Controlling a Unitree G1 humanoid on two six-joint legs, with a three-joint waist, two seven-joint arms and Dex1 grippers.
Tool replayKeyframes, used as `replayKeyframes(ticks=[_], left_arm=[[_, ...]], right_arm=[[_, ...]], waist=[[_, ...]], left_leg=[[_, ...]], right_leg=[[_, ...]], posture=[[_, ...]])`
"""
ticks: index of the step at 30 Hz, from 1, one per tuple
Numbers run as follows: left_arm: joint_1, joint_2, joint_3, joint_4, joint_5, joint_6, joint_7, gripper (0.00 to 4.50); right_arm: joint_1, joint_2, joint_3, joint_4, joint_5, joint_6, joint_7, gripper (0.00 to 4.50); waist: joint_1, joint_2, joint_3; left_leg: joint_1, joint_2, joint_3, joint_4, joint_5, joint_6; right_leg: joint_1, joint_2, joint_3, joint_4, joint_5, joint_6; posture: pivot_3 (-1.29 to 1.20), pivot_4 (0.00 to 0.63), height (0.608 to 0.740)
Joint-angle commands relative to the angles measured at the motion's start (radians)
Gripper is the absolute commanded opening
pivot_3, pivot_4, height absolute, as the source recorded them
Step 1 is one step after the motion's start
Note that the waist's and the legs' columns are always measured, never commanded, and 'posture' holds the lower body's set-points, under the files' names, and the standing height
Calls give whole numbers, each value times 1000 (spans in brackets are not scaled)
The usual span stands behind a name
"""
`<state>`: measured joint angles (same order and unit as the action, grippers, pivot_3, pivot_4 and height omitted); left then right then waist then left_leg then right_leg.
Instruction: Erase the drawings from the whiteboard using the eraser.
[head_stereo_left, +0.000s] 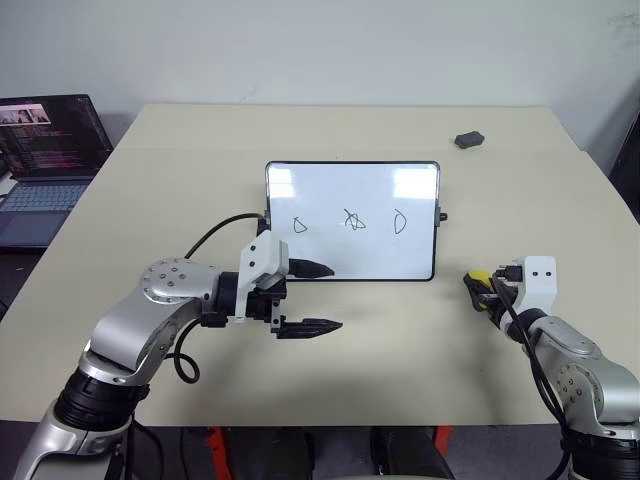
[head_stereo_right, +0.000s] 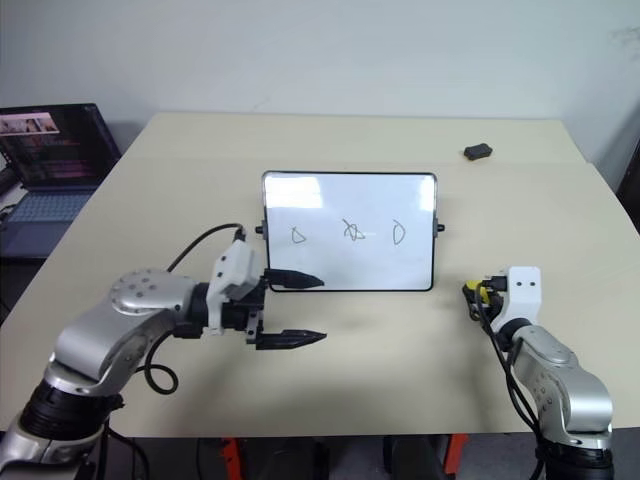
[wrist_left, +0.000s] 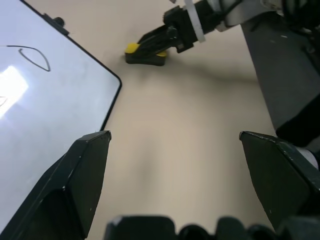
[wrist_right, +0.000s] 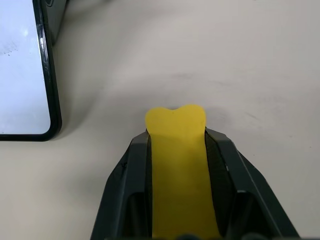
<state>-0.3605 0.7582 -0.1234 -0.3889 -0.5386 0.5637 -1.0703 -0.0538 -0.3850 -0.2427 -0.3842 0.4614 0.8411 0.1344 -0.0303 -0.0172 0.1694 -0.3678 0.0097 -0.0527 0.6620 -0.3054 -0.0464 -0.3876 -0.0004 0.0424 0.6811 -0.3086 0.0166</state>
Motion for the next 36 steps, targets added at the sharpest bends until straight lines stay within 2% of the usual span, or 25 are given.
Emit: replayKeyframes(ticks=[1, 13, 18, 21, 24, 28, 36], left_arm=[[-12, -9, 45, -42, -3, 15, 60, 4500], [32, -15, 71, -111, 32, 66, 224, 4500], [10, -28, 75, -120, 52, 94, 297, 4500], [8, -23, 84, -114, 46, 102, 304, 4500], [16, -18, 92, -109, 48, 104, 307, 4500], [12, -15, 97, -96, 57, 102, 312, 4500], [-4, -8, 88, -93, 61, 109, 306, 4500]], right_arm=[[6, -11, -24, -35, 5, -19, 27, 1105], [88, -108, 9, -137, 65, -80, 278, 1105], [37, -141, 13, -160, 92, -141, 367, 1105], [-69, -119, 45, -154, 83, -194, 371, 1105], [-194, -58, 95, -80, 14, -284, 327, 1104], [-318, -5, 167, 109, -158, -462, 264, 1103], [-404, 51, 214, 380, -291, -712, 248, 1102]], waist=[[0, 0, 0], [0, 0, 0], [0, 0, 0], [-3, 0, 0], [-5, 0, 0], [0, 0, 0], [1, -1, 0]], left_leg=[[0, 0, 0, 0, 0, 0], [0, 0, -1, 0, 0, 0], [1, 0, 0, 1, 0, 0], [1, 0, 0, 1, 0, 0], [2, 0, 0, 1, 0, 0], [1, 0, 0, 1, 0, 0], [-1, -1, 0, 1, 0, -1]], right_leg=[[0, 0, 0, 0, 0, 0], [0, 0, 0, 0, 0, 0], [1, 0, 0, 1, 0, 0], [1, 0, 0, 1, 0, 0], [1, 0, 0, 1, 0, 0], [1, 0, -1, 1, 0, 0], [-1, -2, -1, 0, 0, 0]], posture=[[0, 150, 740], [0, 150, 740], [0, 150, 740], [0, 150, 740], [0, 150, 740], [0, 150, 740], [0, 150, 740]])
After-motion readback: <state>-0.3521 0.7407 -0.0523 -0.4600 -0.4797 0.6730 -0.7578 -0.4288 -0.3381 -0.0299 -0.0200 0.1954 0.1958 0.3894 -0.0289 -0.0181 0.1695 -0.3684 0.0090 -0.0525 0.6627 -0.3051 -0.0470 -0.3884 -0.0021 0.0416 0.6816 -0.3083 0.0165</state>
